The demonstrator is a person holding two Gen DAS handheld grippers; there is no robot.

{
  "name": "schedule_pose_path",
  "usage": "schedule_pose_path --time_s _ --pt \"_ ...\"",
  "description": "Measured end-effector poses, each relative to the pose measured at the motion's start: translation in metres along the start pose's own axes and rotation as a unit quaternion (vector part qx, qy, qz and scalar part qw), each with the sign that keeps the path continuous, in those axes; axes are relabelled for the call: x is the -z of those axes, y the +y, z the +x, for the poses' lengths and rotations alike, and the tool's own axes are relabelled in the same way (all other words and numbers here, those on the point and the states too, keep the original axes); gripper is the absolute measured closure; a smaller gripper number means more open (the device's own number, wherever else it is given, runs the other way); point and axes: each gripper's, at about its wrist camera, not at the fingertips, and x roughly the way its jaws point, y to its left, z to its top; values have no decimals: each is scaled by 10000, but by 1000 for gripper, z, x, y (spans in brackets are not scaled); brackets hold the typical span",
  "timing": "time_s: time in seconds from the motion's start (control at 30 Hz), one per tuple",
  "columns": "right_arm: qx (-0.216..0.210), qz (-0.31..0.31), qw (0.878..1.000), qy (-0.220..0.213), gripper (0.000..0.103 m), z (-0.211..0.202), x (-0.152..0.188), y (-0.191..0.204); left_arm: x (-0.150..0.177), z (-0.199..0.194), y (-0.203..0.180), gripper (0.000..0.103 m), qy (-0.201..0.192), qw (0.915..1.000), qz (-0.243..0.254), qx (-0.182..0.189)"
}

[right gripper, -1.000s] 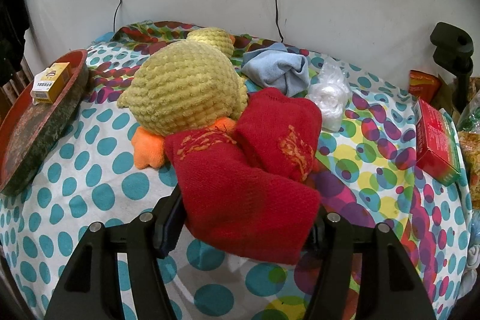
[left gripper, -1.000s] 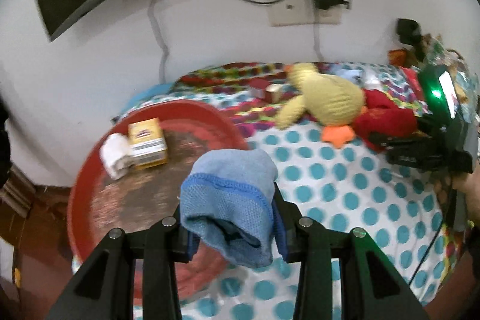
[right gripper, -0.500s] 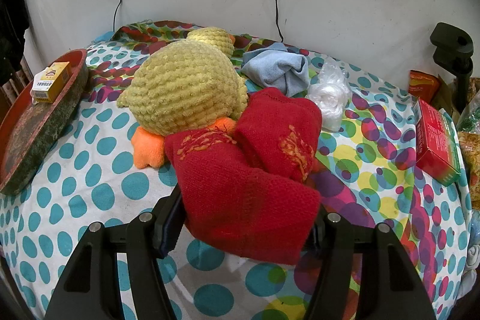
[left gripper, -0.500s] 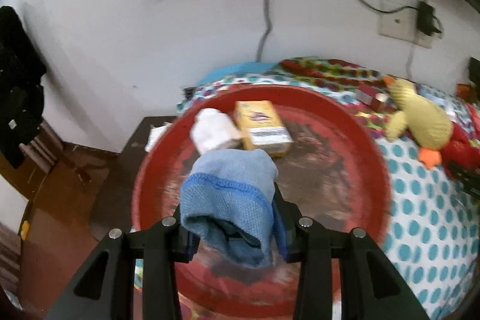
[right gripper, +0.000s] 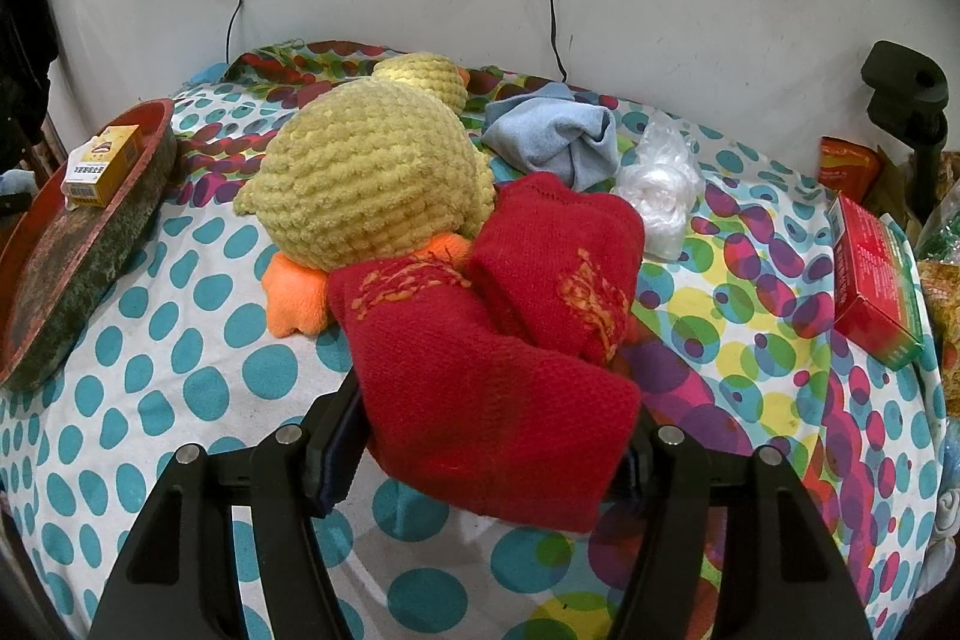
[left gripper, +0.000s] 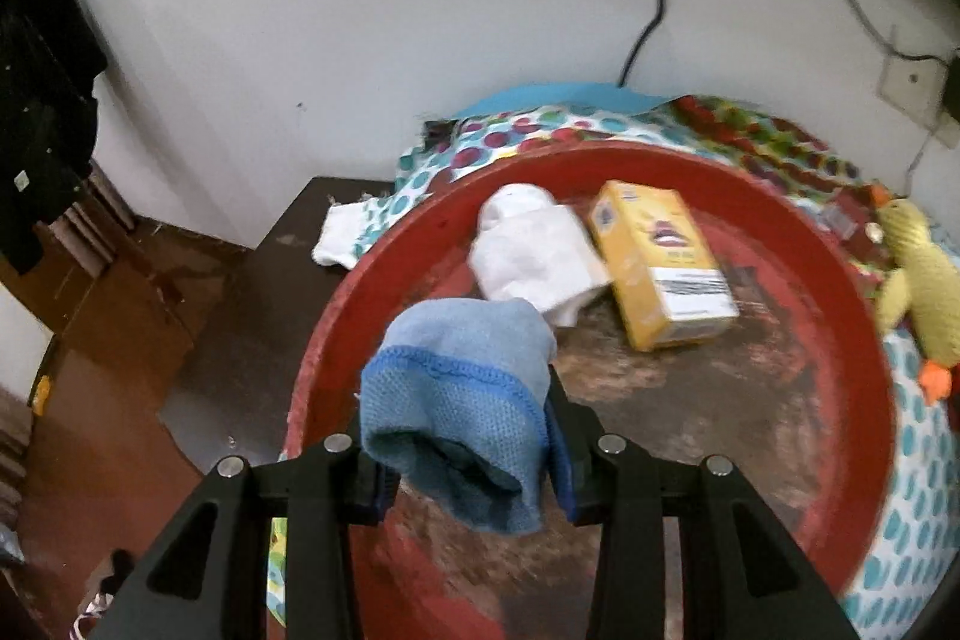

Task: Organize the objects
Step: 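Carry the blue sock to the red tray and release it with the left gripper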

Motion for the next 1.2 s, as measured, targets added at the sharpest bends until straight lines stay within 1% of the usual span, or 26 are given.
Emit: schedule_pose_path --time_s 0.13,0.2,0.4,0.57,0.73,0.77,0.83,0.9,1.0,1.1,1.2 --pt "-7 -1 10000 5 39 0 0 0 -5 21 12 62 190 9993 -296 124" --pt "-10 -1 10000 6 39 0 0 0 -9 28 17 62 245 9989 -392 114" --pt "-13 4 10000 6 39 0 0 0 -23 47 23 62 346 9982 -487 10" --pt "-9 0 10000 5 38 0 -1 0 -33 55 23 61 370 9980 -516 8" --pt "-8 0 10000 8 38 0 -1 0 -33 63 31 59 486 9964 -698 71" --pt "-9 -2 10000 8 38 0 -1 0 -32 64 33 58 519 9958 -740 134" --pt "-7 -2 10000 10 38 0 -1 -1 -29 64 35 56 507 9952 -803 218" --pt "-7 0 10000 13 37 0 0 -1 -27 61 37 52 457 9951 -836 245" --pt "-3 -2 10000 17 37 0 0 -2 -25 58 41 52 475 9946 -879 291" --pt "-11 -1 10000 17 37 0 -1 -2 -24 53 42 51 446 9952 -807 324" --pt "-4 -3 10000 15 36 0 -1 -2 -23 47 40 47 411 9965 -670 295"
